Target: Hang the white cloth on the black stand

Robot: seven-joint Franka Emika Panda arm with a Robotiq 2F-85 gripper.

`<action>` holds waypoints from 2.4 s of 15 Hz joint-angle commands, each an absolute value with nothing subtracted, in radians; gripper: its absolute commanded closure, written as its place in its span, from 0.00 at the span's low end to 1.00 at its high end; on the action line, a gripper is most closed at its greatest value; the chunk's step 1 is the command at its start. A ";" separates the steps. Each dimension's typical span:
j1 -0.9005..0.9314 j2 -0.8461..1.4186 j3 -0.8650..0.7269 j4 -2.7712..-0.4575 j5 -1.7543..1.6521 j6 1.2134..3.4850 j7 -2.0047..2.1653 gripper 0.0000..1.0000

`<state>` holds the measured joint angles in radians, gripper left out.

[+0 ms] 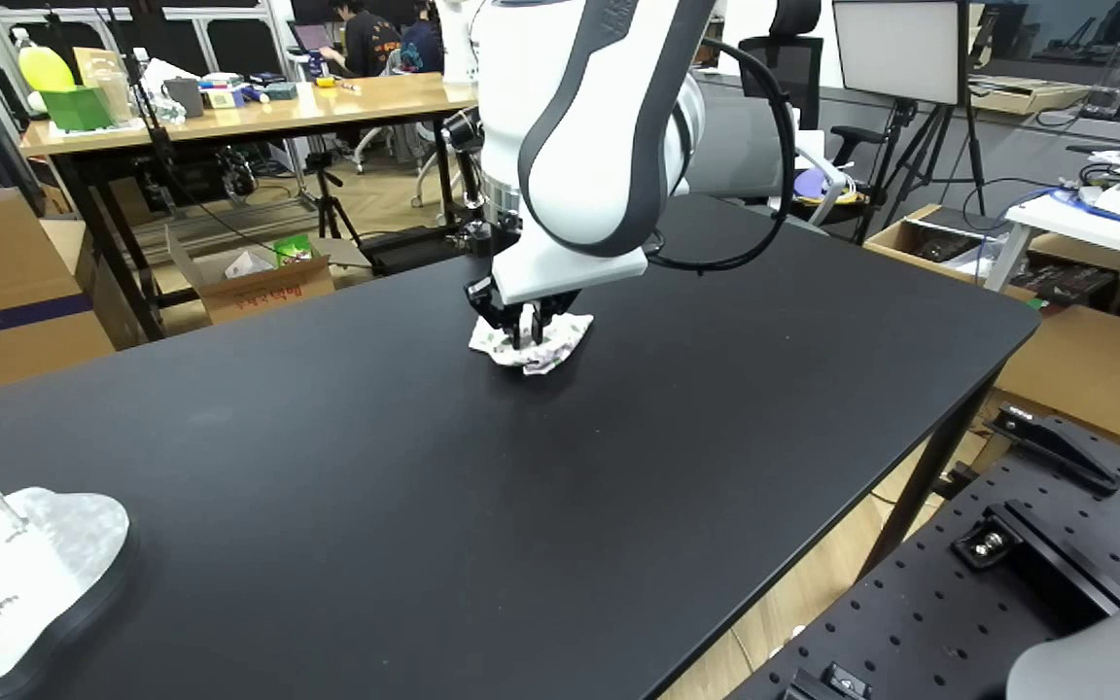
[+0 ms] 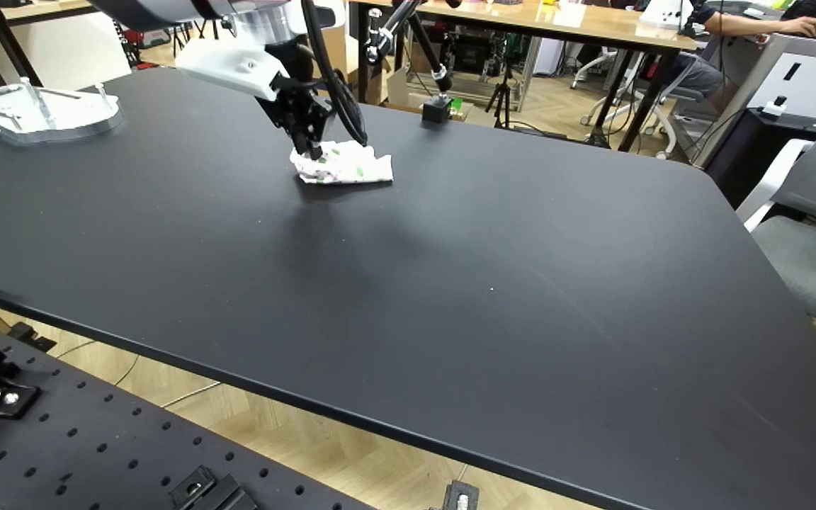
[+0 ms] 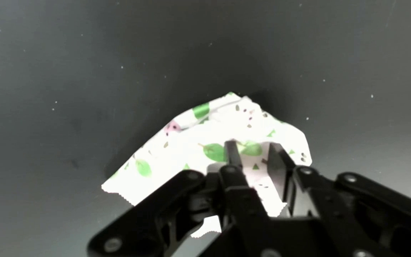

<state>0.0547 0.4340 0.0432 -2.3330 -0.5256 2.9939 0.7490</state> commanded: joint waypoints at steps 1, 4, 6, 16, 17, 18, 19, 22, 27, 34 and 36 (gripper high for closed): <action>0.045 0.398 0.046 -2.359 -0.525 2.994 0.743 0.41; 0.035 0.403 0.058 -2.360 -0.517 2.985 0.730 0.20; 0.032 0.408 0.060 -2.363 -0.515 2.980 0.727 0.07; -0.001 0.419 0.083 -2.383 -0.500 2.977 0.713 0.49; -0.004 0.420 0.085 -2.383 -0.498 2.977 0.712 0.55; -0.005 0.420 0.087 -2.383 -0.497 2.977 0.711 0.63; -0.007 0.419 0.088 -2.385 -0.496 2.978 0.711 0.69; -0.015 0.413 0.096 -2.390 -0.493 2.979 0.709 0.89; -0.046 0.385 0.131 -2.405 -0.484 2.971 0.696 1.00; -0.022 0.168 0.213 -2.424 0.031 2.774 0.239 0.99; 0.014 0.078 0.186 -2.411 0.064 2.668 0.202 0.99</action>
